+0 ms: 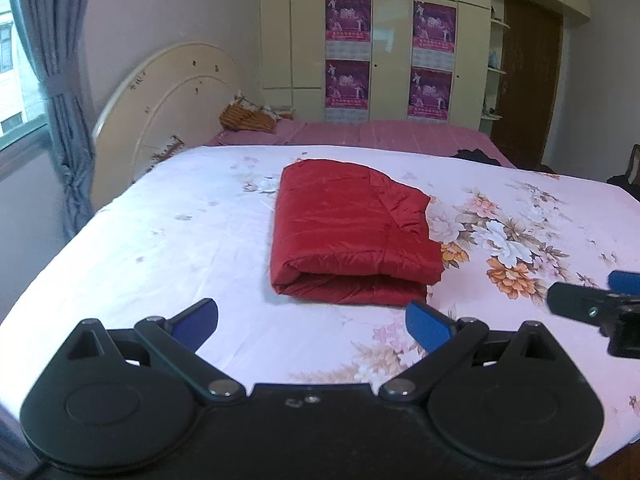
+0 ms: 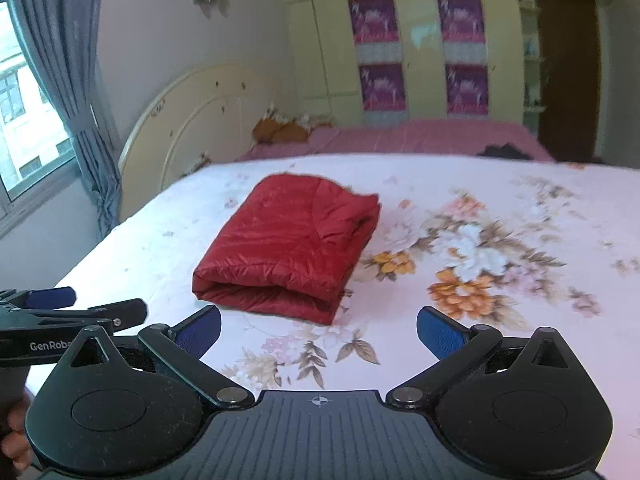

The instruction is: Fold large clothes

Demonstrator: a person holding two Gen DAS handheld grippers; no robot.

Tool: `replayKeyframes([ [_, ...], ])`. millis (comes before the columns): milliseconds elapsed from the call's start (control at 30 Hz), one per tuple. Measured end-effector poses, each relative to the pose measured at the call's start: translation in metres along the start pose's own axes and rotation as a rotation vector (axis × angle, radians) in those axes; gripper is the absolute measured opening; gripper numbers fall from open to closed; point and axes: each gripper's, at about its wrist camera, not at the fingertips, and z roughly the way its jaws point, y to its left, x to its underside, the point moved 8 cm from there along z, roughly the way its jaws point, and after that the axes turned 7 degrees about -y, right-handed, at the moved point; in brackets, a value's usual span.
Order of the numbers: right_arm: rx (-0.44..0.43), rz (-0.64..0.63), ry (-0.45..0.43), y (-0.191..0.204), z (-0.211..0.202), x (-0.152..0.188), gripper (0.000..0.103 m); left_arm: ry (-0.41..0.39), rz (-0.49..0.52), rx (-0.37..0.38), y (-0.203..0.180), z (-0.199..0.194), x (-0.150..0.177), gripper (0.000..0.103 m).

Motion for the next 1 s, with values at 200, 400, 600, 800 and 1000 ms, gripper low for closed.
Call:
replayKeyframes([
  [200,0.035,-0.030,-0.056,0.003,-0.035,0.004,0.103,-0.001,-0.013,-0.002,0.003,-0.033,0.006,0.100],
  [400,0.041,-0.023,-0.076,0.000,-0.053,0.004,0.103,-0.022,-0.071,0.000,0.011,-0.056,0.004,0.100],
  [600,0.021,-0.031,-0.099,0.004,-0.063,0.001,0.103,-0.049,-0.079,-0.018,0.012,-0.069,0.003,0.100],
  [800,0.012,-0.046,-0.103,0.009,-0.066,0.001,0.103,-0.059,-0.074,-0.024,0.012,-0.072,0.002,0.100],
  [1000,0.011,-0.045,-0.102,0.009,-0.068,0.002,0.103,-0.057,-0.064,-0.020,0.011,-0.076,0.001,0.100],
])
